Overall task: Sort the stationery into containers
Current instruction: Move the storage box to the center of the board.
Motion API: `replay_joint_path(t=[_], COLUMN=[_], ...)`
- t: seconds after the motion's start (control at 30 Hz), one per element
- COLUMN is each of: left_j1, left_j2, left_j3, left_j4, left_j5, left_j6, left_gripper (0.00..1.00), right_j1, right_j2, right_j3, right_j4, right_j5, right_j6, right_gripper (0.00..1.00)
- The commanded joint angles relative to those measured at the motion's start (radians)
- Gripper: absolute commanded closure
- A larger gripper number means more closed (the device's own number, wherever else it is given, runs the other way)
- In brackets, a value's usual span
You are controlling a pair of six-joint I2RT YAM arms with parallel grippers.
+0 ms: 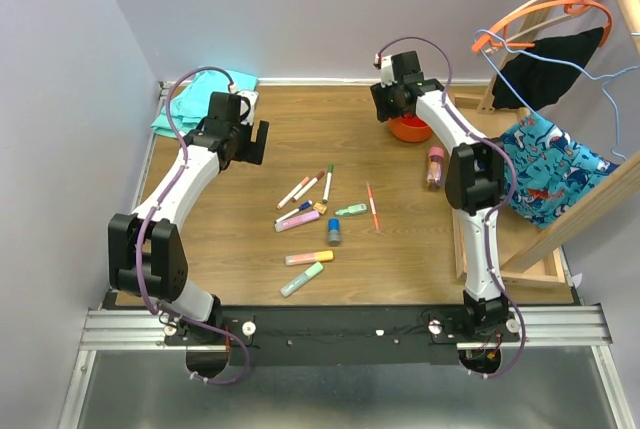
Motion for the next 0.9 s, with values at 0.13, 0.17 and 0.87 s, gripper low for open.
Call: replay_joint_path(t=[0.13, 0.17, 0.87], left_j1=[-0.004, -0.004, -0.004], left_j2=[0.023, 0.024, -0.040], left_j3=[0.023, 0.021, -0.065], left_j4=[0.002, 0.004, 0.019], left_j5=[0.029, 0.030, -0.003], left_j6=[0.004, 0.001, 0.014], left_gripper=[0.01, 0.01, 0.01], right_j1=[0.011, 0.014, 0.206], right_j2=[-0.001, -0.006, -0.038], right_j3=[0.009, 0.006, 0.018], right_j4=[0.017, 0.017, -0.097], right_j5=[0.002, 0.002, -0.072], right_j6=[-0.030, -0.037, -0.100], right_gripper=[0.51, 0.52, 0.85])
